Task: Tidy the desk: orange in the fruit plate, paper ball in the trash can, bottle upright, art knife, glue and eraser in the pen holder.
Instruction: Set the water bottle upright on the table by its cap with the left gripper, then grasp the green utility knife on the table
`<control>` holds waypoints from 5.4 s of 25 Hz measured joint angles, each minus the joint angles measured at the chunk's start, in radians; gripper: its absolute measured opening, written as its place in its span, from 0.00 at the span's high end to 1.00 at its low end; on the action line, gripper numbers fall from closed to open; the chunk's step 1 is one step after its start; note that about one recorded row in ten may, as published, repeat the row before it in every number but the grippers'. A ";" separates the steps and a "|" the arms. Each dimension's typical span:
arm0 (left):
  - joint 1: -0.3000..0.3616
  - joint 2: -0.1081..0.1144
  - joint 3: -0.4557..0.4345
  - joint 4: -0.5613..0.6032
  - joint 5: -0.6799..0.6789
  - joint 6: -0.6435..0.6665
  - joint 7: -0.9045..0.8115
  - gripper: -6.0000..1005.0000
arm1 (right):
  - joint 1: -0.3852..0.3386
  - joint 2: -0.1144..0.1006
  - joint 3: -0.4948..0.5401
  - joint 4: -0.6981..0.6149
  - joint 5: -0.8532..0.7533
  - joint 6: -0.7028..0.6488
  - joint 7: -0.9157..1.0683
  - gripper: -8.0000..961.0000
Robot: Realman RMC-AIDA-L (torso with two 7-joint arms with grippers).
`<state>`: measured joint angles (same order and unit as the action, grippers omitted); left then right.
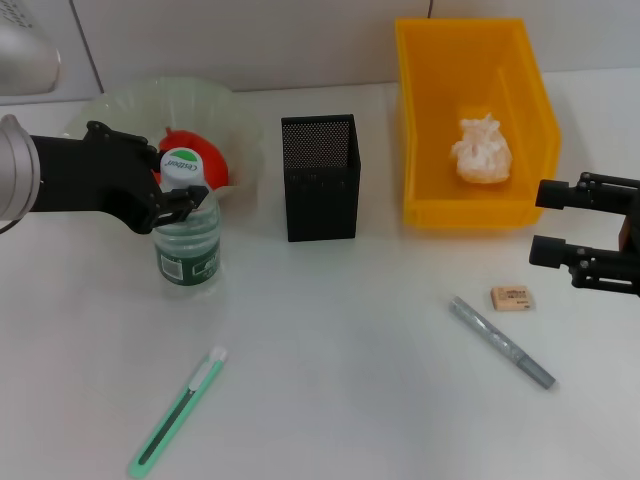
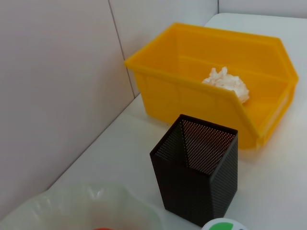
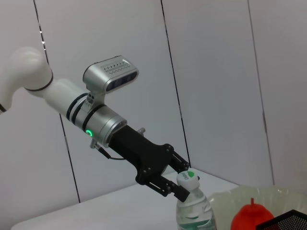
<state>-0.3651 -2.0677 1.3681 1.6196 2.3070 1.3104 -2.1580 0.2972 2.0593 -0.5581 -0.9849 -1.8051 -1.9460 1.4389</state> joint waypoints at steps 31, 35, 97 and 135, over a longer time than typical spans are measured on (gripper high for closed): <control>0.004 0.000 -0.029 0.023 0.004 0.025 -0.034 0.56 | 0.014 -0.005 0.009 0.027 -0.027 0.009 -0.007 0.33; 0.015 0.000 -0.034 0.039 0.003 0.026 -0.036 0.56 | 0.016 -0.005 0.007 0.027 -0.027 0.009 -0.006 0.33; 0.020 0.000 -0.122 -0.001 0.013 0.073 -0.101 0.47 | 0.022 0.002 0.000 0.025 -0.026 0.009 -0.008 0.33; 0.112 -0.001 -0.182 0.117 -0.041 0.085 -0.101 0.19 | 0.022 0.001 0.009 0.024 -0.026 0.017 -0.011 0.34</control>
<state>-0.2530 -2.0684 1.1857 1.7365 2.2661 1.3951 -2.2591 0.3191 2.0600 -0.5489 -0.9606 -1.8315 -1.9293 1.4281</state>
